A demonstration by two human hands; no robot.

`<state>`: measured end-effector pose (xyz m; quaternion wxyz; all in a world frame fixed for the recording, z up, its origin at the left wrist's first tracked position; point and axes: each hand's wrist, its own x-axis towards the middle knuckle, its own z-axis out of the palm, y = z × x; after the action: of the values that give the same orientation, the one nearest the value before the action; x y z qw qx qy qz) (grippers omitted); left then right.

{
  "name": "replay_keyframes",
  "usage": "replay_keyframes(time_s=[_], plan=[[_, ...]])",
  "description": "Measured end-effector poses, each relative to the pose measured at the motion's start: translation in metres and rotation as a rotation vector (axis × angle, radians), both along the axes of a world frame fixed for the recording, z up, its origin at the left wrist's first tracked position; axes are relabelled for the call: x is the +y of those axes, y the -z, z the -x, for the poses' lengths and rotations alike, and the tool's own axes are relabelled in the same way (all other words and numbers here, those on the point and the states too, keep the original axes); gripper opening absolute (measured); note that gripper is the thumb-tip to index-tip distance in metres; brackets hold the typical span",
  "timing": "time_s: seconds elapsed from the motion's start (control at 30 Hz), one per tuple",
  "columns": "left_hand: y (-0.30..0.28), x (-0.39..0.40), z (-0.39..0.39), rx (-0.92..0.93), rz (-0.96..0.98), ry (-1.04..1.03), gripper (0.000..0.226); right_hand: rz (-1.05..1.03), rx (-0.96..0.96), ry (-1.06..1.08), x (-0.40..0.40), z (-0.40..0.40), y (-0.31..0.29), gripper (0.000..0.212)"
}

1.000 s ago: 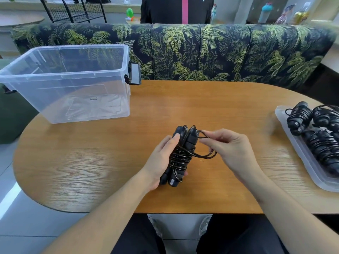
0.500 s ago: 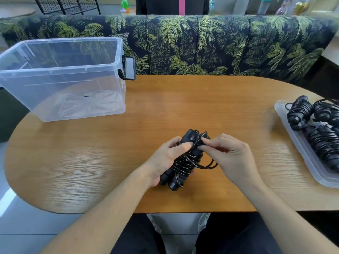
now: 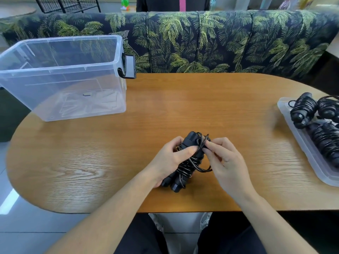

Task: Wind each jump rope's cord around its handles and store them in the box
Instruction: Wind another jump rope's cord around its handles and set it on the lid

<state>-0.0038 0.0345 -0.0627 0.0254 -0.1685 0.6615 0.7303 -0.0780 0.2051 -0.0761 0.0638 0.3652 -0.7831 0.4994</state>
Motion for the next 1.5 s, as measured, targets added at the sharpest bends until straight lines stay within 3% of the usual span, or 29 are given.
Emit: replay_keyframes(time_s=[0.17, 0.27, 0.43, 0.63, 0.83, 1.0, 1.1, 1.23, 1.43, 1.5], plan=[[-0.002, -0.001, 0.001, -0.013, 0.035, 0.055, 0.038, 0.086, 0.054, 0.149, 0.001, 0.005, 0.002, 0.013], [0.000, -0.001, 0.002, -0.011, 0.063, 0.054, 0.039, 0.134, 0.022, 0.135, 0.003, 0.007, 0.002, 0.012], [-0.001, 0.002, 0.004, -0.015, 0.147, 0.087, 0.039, 0.064, 0.161, 0.072, 0.008, 0.018, 0.005, 0.011], [0.001, 0.005, 0.006, -0.019, 0.190, 0.034, 0.040, 0.046, -0.063, 0.029, 0.002, 0.008, 0.000, 0.015], [0.002, 0.006, 0.011, -0.040, 0.212, 0.030, 0.033, 0.128, -0.332, 0.170, 0.000, 0.016, -0.009, 0.019], [0.002, 0.009, 0.011, -0.046, 0.208, -0.023, 0.031, 0.060, -0.135, 0.077, 0.001, 0.011, -0.014, 0.037], [0.000, 0.013, 0.011, -0.042, 0.274, -0.042, 0.030, -0.069, 0.073, 0.038, 0.002, 0.012, -0.014, 0.029], [-0.002, 0.018, 0.011, -0.041, 0.440, -0.061, 0.033, -0.115, -0.052, 0.066, 0.005, 0.008, -0.022, 0.027], [-0.022, 0.023, 0.010, -0.017, 1.049, -0.081, 0.041, -0.036, -0.421, 0.084, -0.001, 0.013, -0.037, 0.002], [-0.027, 0.022, 0.010, -0.023, 1.160, -0.070, 0.044, 0.001, -0.490, 0.104, -0.003, 0.017, -0.038, 0.012]])
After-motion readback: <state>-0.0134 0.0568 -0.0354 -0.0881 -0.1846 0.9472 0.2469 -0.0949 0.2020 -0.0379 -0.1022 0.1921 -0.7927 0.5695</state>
